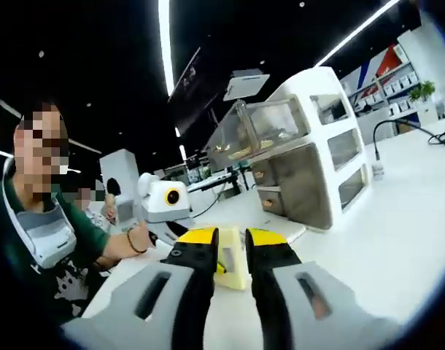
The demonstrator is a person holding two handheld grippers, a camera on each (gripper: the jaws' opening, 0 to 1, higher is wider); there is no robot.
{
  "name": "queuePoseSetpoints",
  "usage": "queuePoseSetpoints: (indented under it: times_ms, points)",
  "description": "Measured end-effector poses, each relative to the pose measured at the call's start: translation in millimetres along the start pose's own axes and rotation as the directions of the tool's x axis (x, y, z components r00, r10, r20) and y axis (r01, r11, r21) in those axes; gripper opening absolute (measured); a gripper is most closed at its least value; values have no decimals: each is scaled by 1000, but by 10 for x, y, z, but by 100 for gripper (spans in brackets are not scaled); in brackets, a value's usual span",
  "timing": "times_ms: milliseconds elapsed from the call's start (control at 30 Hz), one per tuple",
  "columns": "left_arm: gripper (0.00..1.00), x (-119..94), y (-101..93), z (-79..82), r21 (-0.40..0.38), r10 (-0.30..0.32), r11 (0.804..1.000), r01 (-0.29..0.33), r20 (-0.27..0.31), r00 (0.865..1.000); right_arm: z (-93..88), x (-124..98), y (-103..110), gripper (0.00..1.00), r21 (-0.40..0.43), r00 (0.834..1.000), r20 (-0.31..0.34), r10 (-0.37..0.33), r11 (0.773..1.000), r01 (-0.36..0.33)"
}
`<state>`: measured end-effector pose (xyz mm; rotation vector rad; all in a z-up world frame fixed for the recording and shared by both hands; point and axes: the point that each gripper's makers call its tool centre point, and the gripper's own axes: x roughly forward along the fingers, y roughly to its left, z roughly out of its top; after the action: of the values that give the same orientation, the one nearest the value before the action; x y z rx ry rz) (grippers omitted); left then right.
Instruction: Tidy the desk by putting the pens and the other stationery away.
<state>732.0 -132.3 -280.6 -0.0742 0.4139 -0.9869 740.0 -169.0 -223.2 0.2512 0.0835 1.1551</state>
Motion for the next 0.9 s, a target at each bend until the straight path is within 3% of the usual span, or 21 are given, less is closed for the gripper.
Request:
queuePoseSetpoints:
  times_ms: [67,133,333,400,433,500,567,633,667,700,767,900]
  points:
    - [9,-49,0,41,-18,-2,1000,3,20,1000,58,-19,-160,31,-63,993,28,-111,992,112]
    - [9,-117,-40,80,-11,-16,1000,16,35,999,109,-40,-248,35,-115,985,46,-169,978,173]
    - [9,-274,23,184,21,-4,1000,2,69,998,262,-112,-384,39,-218,958,98,-271,933,286]
    - [9,-304,28,219,2,-7,1000,7,86,996,303,-208,-609,53,-203,898,128,-422,875,440]
    - [9,-319,20,241,0,-17,1000,17,102,995,288,-239,-683,58,-226,877,121,-466,847,481]
    - [9,-332,23,295,-20,-20,1000,23,128,992,236,-288,-769,57,-268,851,98,-516,810,522]
    - [9,-365,9,369,-19,-27,999,30,162,986,218,-354,-860,55,-255,808,106,-579,770,585]
    - [9,-389,-18,436,12,-41,999,40,198,979,223,-410,-917,54,-221,781,135,-610,750,623]
    - [9,-389,-24,434,18,-45,999,42,196,980,219,-404,-908,52,-214,785,156,-599,755,619]
    - [9,-388,-34,433,15,-47,999,45,189,981,218,-361,-875,47,-201,800,177,-573,775,599]
    - [9,-393,-72,434,24,-58,998,54,186,981,140,-277,-806,37,-187,836,149,-528,815,548]
    - [9,-424,-175,529,103,-88,992,67,225,970,88,-234,-805,35,-240,840,112,-532,805,542]
